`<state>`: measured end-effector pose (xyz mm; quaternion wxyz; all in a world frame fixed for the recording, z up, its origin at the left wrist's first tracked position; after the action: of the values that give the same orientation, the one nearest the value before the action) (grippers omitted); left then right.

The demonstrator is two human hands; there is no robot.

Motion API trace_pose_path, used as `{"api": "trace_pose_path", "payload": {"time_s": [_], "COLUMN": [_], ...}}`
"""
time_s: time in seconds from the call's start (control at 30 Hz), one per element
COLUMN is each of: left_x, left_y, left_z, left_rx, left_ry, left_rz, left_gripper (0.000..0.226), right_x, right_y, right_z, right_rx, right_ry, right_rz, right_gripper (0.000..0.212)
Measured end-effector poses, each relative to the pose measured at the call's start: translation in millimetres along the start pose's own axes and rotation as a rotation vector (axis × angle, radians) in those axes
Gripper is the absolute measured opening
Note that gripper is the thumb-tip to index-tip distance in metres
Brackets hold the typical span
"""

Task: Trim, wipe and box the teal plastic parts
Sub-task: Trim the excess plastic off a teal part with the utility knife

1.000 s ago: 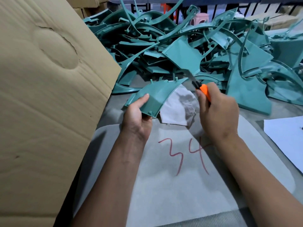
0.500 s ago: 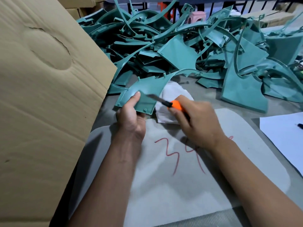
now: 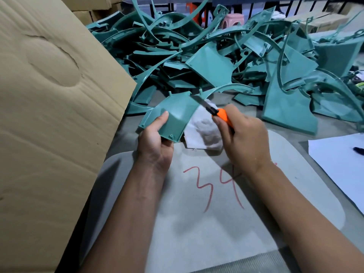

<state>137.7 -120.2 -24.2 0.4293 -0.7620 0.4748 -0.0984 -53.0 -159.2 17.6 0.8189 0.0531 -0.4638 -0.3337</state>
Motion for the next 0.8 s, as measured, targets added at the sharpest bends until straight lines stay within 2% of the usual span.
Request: {"api": "trace_pose_path", "payload": {"time_s": [0.23, 0.4, 0.67, 0.8], "left_x": [-6, -10, -13, -12], "left_y": [-3, -10, -11, -16], "left_z": [-7, -9, -8, -5], "left_rx": [0.014, 0.004, 0.065, 0.055], "left_ry": [0.113, 0.195, 0.293, 0.283], "left_rz": [-0.058, -0.099, -0.080, -0.110], "left_gripper": [0.038, 0.058, 0.059, 0.053], "right_x": [3, 2, 1, -1], "right_y": [-28, -47, -70, -93], "right_z": [17, 24, 37, 47], "right_rx": [0.080, 0.096, 0.064, -0.058], "right_ry": [-0.151, -0.209, -0.293, -0.282], "right_rz": [-0.164, -0.259, -0.390, -0.553], "right_gripper": [0.032, 0.037, 0.038, 0.041]}}
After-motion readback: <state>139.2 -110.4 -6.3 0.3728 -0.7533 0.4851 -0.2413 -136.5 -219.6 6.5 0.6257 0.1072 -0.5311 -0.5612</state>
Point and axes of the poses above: each hand's wrist, its own x-axis towards the middle knuckle, its own z-axis out of the back of the hand, y = z × x, the point moved 5 cm from there along x, towards the middle knuckle, and after that the axes turned 9 degrees about x, right-handed, at the moved point
